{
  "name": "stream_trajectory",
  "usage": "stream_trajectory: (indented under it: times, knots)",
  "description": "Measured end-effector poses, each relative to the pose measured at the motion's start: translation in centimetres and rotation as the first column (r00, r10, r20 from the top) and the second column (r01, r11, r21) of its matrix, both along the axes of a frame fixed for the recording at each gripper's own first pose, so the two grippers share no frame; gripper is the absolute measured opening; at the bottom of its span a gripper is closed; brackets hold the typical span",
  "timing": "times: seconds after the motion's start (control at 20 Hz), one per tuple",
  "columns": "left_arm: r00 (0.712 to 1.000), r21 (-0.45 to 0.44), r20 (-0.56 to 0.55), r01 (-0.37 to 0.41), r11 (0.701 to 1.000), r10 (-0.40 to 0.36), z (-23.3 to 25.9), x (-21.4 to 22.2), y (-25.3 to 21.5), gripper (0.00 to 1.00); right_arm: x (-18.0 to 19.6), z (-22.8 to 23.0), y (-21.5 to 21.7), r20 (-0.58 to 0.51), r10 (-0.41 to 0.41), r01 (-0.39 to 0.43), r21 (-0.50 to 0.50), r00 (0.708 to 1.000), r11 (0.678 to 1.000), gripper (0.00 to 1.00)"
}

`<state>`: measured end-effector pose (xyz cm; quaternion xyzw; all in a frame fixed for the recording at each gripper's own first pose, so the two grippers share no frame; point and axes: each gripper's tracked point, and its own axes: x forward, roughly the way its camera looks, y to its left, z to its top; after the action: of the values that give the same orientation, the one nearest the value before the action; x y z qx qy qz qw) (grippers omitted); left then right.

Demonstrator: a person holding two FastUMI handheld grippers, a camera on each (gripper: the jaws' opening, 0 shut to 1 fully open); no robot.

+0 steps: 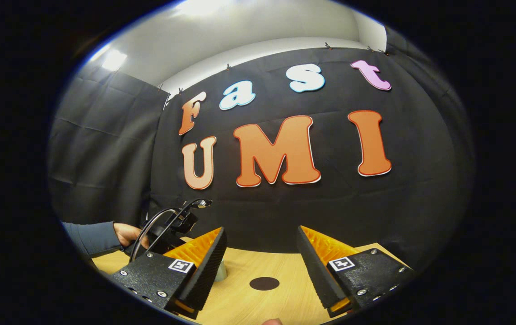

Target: Put the toothbrush and toothpaste on the desktop into the cup, then pick up the cup and place it on the coaster on the desktop.

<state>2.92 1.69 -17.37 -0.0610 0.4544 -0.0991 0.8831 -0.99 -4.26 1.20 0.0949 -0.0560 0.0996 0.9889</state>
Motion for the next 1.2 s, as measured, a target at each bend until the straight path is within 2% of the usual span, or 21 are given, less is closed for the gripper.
stream_trajectory:
  times: [0.1,0.2,0.45,0.5,0.6,0.65,0.75,0.8,0.85,1.2]
  knots:
    - [0.999,0.019,-0.046,-0.011,1.000,0.011,-0.9,0.2,0.0,0.98,-0.5,-0.7,-1.1,-0.008,-0.023,0.023,-0.010,1.000,1.000,0.93]
    - [0.996,0.028,-0.091,-0.020,0.999,0.022,-2.1,0.3,-0.3,1.00,-1.0,-1.0,-1.8,-0.011,-0.039,0.039,-0.009,0.999,0.999,0.93]
    - [0.981,0.088,-0.189,-0.027,0.996,0.043,-4.4,0.0,-0.4,0.95,-2.0,-2.3,-2.5,-0.027,-0.057,0.057,-0.006,0.998,0.998,0.93]
    - [0.978,0.102,-0.204,-0.027,0.994,0.048,-4.7,-0.2,-0.4,0.79,-2.1,-2.5,-2.6,-0.031,-0.055,0.054,-0.003,0.998,0.999,0.93]
    - [0.974,0.138,-0.216,-0.035,0.990,0.065,-5.3,-0.1,-0.1,0.73,-2.3,-3.2,-2.3,-0.040,-0.049,0.050,0.008,0.998,0.999,0.93]
    - [0.974,0.142,-0.215,-0.038,0.989,0.068,-5.2,-0.1,-0.1,0.63,-2.4,-3.4,-2.0,-0.045,-0.044,0.044,0.012,0.998,0.999,0.93]
    - [0.971,0.139,-0.226,-0.052,0.989,0.083,-5.3,-0.6,-0.1,0.56,-2.6,-4.0,-1.9,-0.058,-0.039,0.040,0.022,0.998,0.999,0.93]
    - [0.970,0.136,-0.219,-0.079,0.987,0.108,-5.4,-0.5,0.0,0.45,-2.6,-4.3,-1.8,-0.067,-0.039,0.041,0.026,0.997,0.999,0.93]
    - [0.971,0.132,-0.211,-0.087,0.987,0.114,-5.1,-0.4,0.0,0.27,-2.8,-4.5,-1.7,-0.072,-0.035,0.037,0.031,0.997,0.999,0.93]
    - [0.974,0.118,-0.184,-0.111,0.987,0.132,-4.4,1.8,0.0,0.22,-3.9,-4.2,-2.4,-0.065,-0.045,0.049,0.057,0.997,0.997,0.93]
